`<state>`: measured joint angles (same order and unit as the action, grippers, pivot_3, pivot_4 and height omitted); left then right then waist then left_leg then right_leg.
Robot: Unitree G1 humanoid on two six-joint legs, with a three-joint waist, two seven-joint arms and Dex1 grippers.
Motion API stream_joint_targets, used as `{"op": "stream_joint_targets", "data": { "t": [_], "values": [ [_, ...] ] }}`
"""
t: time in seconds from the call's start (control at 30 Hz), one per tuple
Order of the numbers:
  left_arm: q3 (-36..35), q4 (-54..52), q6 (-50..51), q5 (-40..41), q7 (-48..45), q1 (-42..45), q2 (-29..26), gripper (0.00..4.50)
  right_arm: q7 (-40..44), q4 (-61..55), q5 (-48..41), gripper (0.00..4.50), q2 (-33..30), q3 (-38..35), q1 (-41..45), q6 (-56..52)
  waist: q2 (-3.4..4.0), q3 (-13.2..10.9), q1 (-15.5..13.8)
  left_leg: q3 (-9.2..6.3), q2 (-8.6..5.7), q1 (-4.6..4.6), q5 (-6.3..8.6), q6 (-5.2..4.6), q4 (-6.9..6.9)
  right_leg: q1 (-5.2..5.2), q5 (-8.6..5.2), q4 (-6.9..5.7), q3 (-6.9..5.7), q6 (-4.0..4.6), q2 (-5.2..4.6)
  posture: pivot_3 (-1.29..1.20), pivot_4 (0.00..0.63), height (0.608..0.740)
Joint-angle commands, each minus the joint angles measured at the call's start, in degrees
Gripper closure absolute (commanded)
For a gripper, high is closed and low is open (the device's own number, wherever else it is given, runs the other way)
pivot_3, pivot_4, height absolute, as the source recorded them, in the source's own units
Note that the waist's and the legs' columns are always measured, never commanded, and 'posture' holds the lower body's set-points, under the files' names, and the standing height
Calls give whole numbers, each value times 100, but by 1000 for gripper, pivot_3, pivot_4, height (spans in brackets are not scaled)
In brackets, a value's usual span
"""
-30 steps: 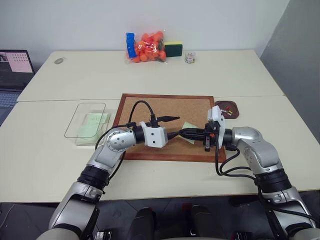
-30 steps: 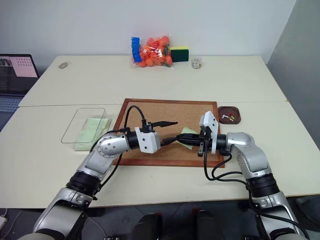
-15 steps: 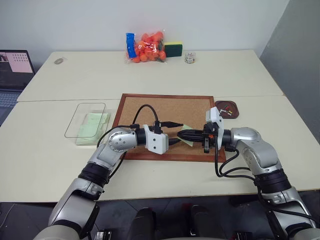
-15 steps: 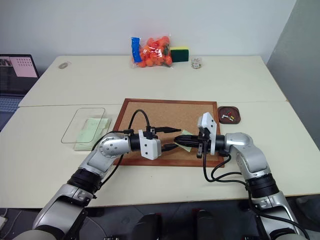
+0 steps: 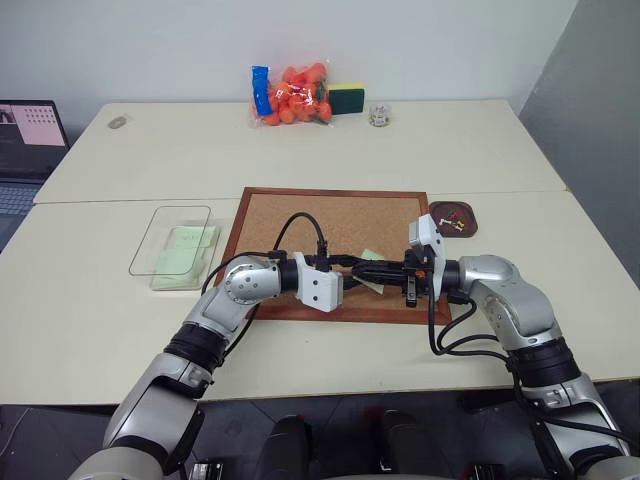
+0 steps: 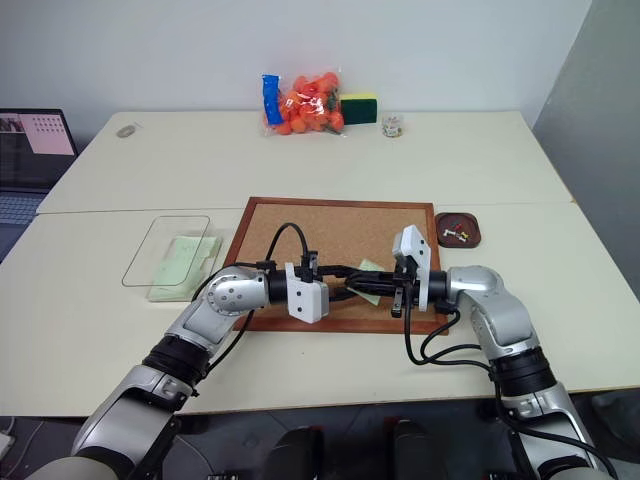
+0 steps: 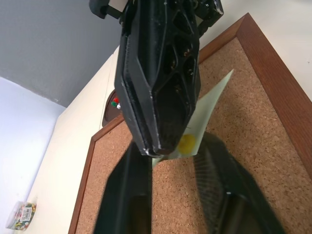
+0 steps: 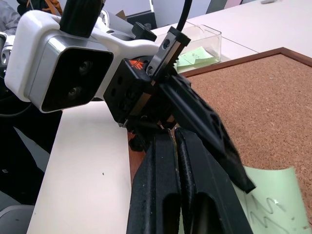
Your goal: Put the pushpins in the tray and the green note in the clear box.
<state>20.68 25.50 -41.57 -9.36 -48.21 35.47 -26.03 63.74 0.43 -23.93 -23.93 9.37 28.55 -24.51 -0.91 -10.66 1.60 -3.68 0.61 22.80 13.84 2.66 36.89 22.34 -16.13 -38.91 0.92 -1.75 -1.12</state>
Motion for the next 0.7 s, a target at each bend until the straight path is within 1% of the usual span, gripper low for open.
{"op": "stream_joint_targets", "data": {
  "t": [0.03, 0.1, 0.33, 0.7],
  "values": [
    [-19, -92, -12, 40, 18, 58, 11, 4174, 55, -134, -132, 4500, -7, -59, 80, -46, 0, 0, 0, 0, 0, 0, 0, 0, 0, 0, 0, 0, 0, 0, 0, 0, 150, 740],
    [-19, -105, -4, 50, 8, 48, -6, 4457, 64, -74, -102, 4500, -25, -71, 104, -5, 0, 0, 2, 0, 0, 0, 0, 0, 1, 0, 0, 0, 0, 0, 0, 0, 150, 740],
    [-83, -156, 117, -30, 129, -1, -62, 4457, 98, 153, -31, 4500, -127, -171, 199, 109, 0, 0, 2, -2, 0, -1, 0, 0, 2, -1, 0, -3, -2, 0, 0, 0, 150, 740],
    [8, -120, -217, -1298, 1081, 176, -261, 4457, -50, 549, 0, 4500, -100, -327, 587, 221, 0, 0, 4, -1, 0, -2, 0, 0, 2, 0, 5, -4, 0, 9, 0, 0, 150, 740]
  ]
}}
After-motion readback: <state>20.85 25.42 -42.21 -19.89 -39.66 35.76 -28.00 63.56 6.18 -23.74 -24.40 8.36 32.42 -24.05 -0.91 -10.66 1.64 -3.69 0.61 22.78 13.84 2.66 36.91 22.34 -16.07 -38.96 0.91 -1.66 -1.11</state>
